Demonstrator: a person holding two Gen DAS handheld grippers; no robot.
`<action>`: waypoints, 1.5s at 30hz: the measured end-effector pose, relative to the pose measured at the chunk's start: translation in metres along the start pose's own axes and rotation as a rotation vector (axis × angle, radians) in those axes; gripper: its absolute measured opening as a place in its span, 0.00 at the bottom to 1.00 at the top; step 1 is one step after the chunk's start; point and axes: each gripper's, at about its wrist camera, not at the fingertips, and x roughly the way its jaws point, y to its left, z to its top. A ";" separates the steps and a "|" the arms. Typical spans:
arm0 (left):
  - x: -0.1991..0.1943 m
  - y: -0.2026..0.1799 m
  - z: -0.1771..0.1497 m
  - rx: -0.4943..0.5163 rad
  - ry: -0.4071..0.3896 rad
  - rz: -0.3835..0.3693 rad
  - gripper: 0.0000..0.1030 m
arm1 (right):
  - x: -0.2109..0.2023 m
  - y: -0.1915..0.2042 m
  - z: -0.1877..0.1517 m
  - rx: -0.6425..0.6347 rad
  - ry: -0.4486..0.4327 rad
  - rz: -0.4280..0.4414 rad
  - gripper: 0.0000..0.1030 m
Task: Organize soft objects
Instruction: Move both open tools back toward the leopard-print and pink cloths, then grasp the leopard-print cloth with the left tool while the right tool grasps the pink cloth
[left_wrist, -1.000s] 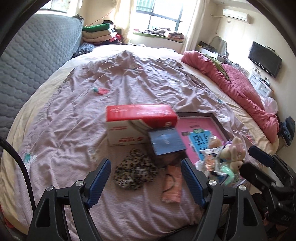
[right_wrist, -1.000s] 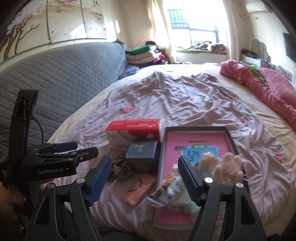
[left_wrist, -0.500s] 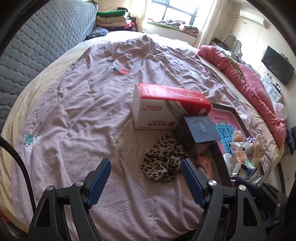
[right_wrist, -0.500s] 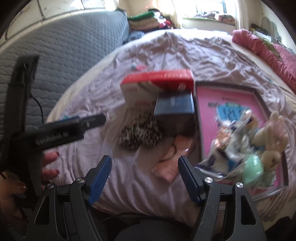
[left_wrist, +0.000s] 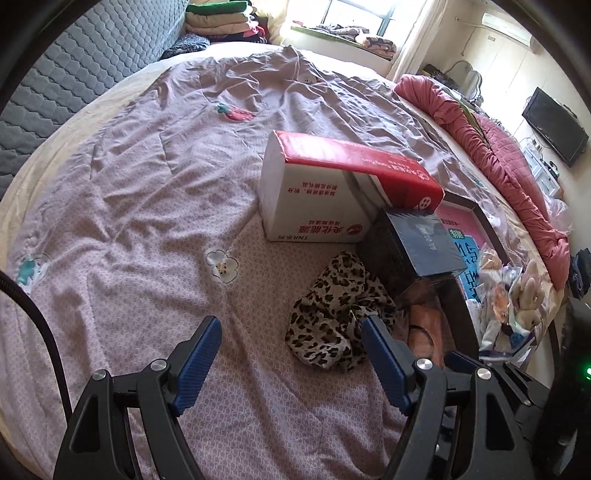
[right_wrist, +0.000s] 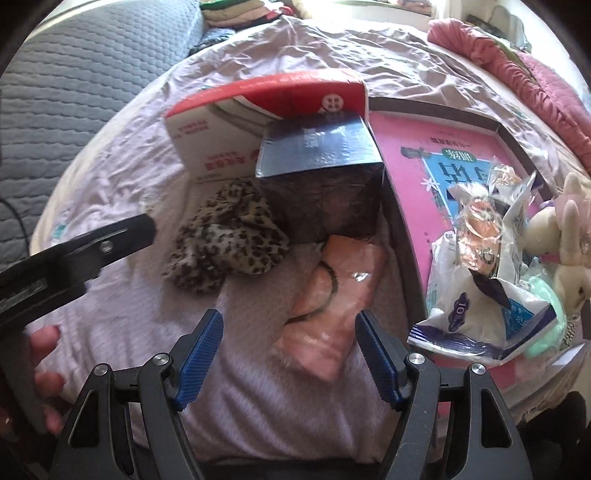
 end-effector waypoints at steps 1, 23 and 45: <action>0.002 -0.001 0.000 0.003 0.001 -0.004 0.75 | 0.005 0.000 0.002 0.003 0.010 -0.008 0.73; 0.064 -0.025 0.005 0.068 0.083 0.001 0.66 | -0.003 -0.006 -0.006 -0.211 -0.023 0.084 0.31; -0.005 -0.032 -0.007 0.084 -0.044 -0.100 0.08 | -0.084 -0.036 0.002 -0.080 -0.210 0.238 0.31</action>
